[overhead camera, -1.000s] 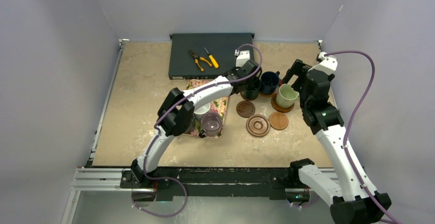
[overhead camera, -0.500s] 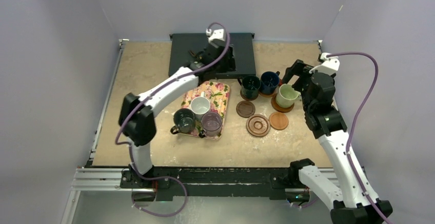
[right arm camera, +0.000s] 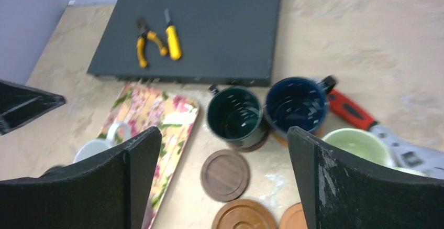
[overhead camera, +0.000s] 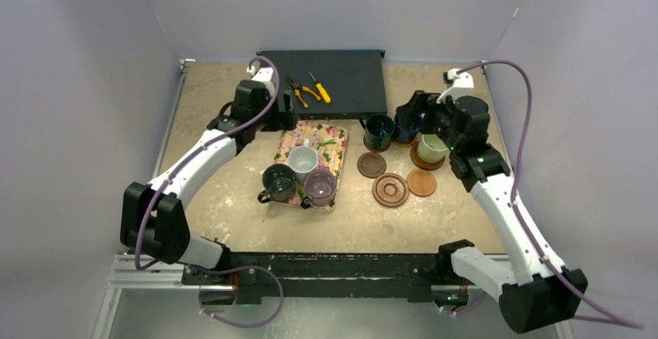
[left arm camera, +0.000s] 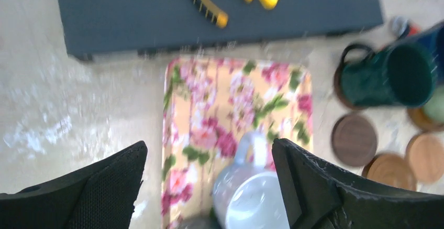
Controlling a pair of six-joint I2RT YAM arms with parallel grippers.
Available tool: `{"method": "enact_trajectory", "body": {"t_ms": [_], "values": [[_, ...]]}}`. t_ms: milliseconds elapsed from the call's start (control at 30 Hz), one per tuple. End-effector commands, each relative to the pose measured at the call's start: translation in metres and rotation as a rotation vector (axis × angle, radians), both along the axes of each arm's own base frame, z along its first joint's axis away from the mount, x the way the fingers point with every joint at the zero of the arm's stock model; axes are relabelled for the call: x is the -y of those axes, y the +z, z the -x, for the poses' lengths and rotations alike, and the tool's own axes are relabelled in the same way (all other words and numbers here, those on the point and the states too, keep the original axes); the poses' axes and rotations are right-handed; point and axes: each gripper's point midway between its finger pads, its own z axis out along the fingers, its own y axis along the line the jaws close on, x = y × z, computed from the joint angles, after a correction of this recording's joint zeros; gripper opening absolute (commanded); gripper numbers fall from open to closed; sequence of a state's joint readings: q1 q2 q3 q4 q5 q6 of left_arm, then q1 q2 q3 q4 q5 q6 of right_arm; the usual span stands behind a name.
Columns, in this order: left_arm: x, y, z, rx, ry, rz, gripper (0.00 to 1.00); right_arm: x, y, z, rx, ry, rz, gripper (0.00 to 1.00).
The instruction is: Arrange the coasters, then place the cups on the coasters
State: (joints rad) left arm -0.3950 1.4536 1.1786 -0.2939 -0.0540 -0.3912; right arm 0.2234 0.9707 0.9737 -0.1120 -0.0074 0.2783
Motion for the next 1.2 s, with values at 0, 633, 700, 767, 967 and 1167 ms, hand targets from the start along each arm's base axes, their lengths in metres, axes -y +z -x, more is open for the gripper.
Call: {"method": "enact_trajectory", "body": {"t_ms": [0, 633, 700, 767, 967, 1167], "values": [[0.015, -0.02, 0.031, -0.005, -0.249, 0.066, 0.88, -0.054, 0.0, 0.004, -0.035, 0.194, -0.065, 0.92], [0.026, -0.074, 0.048, -0.15, -0.401, -0.125, 0.58, -0.087, -0.014, -0.014, -0.058, 0.206, -0.051, 0.89], [0.031, -0.074, 0.043, -0.159, -0.406, -0.127, 0.52, -0.084, -0.015, -0.012, -0.056, 0.197, -0.047, 0.89], [0.029, -0.08, 0.039, -0.175, -0.391, -0.16, 0.48, -0.082, -0.015, -0.009, -0.049, 0.194, -0.04, 0.89], [0.027, -0.091, 0.038, -0.191, -0.371, -0.218, 0.37, -0.076, -0.021, -0.008, -0.061, 0.18, -0.001, 0.89], [0.033, -0.096, 0.038, -0.21, -0.383, -0.253, 0.21, -0.076, -0.024, -0.002, -0.059, 0.183, -0.03, 0.89]]}}
